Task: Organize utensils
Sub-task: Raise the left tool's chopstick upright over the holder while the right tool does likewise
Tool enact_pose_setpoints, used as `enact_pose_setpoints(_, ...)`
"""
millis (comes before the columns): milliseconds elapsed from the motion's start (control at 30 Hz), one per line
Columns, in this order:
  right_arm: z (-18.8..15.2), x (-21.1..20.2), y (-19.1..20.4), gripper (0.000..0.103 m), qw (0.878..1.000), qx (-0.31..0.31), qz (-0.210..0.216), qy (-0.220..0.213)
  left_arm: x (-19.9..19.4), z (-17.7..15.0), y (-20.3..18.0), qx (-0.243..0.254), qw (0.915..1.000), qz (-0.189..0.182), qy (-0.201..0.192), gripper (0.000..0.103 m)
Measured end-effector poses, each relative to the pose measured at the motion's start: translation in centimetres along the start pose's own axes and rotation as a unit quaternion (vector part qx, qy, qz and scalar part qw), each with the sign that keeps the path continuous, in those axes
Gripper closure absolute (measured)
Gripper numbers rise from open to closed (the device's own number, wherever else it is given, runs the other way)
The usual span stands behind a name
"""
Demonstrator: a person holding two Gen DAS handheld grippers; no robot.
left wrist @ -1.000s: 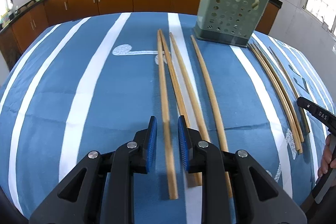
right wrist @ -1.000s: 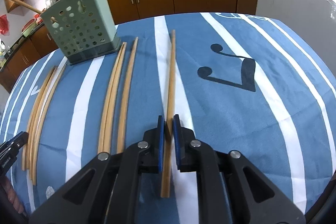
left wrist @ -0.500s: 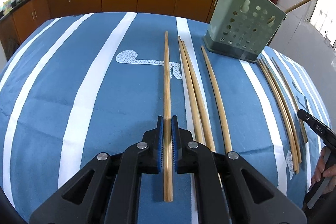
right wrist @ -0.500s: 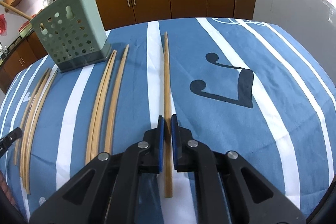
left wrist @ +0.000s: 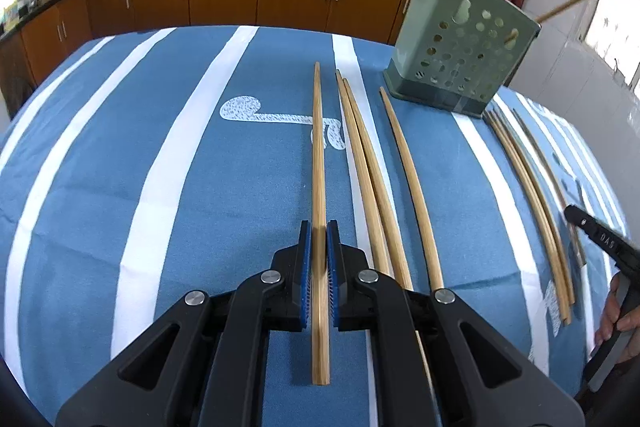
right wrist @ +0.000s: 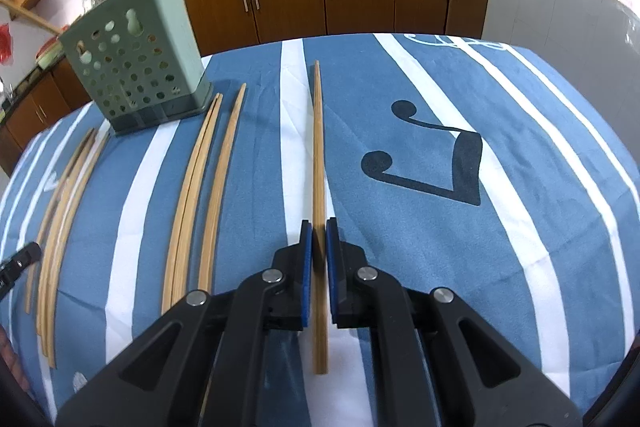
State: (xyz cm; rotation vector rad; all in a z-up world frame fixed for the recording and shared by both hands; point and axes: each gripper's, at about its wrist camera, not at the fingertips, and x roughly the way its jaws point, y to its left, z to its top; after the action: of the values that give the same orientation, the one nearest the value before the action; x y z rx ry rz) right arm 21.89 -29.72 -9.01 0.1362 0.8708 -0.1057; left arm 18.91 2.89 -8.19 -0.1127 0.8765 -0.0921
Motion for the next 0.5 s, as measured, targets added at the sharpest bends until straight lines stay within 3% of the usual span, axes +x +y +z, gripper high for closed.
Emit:
enact_pose_setpoints(367, -0.4, -0.7, -0.2, 0.095, 1.0, 0.007, 0.012, 0.002, -0.4, -0.4, -0.3, 0.016, 0.9998, 0.013, 0.005, 0.096)
enact_pose_setpoints(500, 0.1, -2.6, -0.7, 0.095, 0.999, 0.018, 0.022, -0.025, -1.3, -0.1, 0.1, 0.005, 1.0, 0.008, 0.001, 0.096)
